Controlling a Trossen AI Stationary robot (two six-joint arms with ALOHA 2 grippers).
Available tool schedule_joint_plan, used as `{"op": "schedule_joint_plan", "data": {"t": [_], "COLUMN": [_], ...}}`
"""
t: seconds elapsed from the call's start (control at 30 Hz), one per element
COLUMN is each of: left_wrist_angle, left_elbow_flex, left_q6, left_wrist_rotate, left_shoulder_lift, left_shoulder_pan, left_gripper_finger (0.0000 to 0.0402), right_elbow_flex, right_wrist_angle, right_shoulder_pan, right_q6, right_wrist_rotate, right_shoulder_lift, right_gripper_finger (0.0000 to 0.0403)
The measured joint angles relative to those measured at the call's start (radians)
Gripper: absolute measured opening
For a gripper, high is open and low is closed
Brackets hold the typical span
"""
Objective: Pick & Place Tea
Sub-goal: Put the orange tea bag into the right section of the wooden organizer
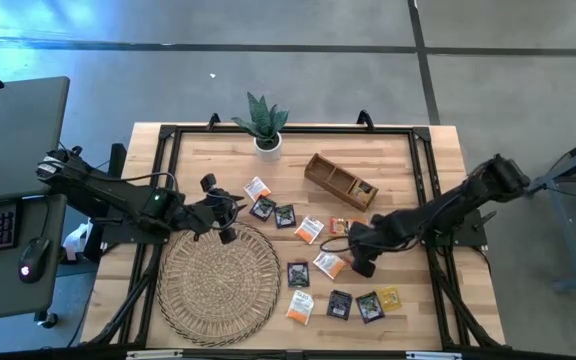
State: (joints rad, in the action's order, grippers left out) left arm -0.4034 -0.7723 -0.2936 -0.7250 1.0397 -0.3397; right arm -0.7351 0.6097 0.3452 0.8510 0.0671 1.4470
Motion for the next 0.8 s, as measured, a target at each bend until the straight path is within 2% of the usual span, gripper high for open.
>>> {"op": "schedule_joint_plan", "data": {"t": [0.1,0.2,0.4,0.6,0.8], "left_wrist_angle": [0.0,0.0,0.001,0.001,0.0], "left_elbow_flex": [0.0,0.0,0.0,0.0,0.0], "left_q6": [0.0,0.0,0.0,0.0,0.0], "left_wrist_rotate": [0.0,0.0,-0.003,-0.003,-0.003], "left_shoulder_lift": [0.0,0.0,0.0,0.0,0.0], "left_shoulder_pan": [0.0,0.0,0.0,0.0,0.0], "left_gripper_finger": [0.0091,0.0091,0.0091,0.0091,0.0091], "right_elbow_flex": [-0.031,-0.077,-0.164,-0.141,-0.131], "right_wrist_angle": [0.005,0.027,0.256,0.382,0.377], "right_shoulder_pan": [-0.019,-0.043,-0.136,-0.273,-0.368], "right_q6": [-0.047,-0.107,-0.251,-0.312,-0.369], "right_wrist_rotate": [0.112,0.283,0.607,0.649,0.637], "right_shoulder_lift": [-0.049,-0.089,-0.11,-0.11,-0.105], "right_gripper_finger": [0.0004,0.0008,0.0004,0.0003,0.0002]}}
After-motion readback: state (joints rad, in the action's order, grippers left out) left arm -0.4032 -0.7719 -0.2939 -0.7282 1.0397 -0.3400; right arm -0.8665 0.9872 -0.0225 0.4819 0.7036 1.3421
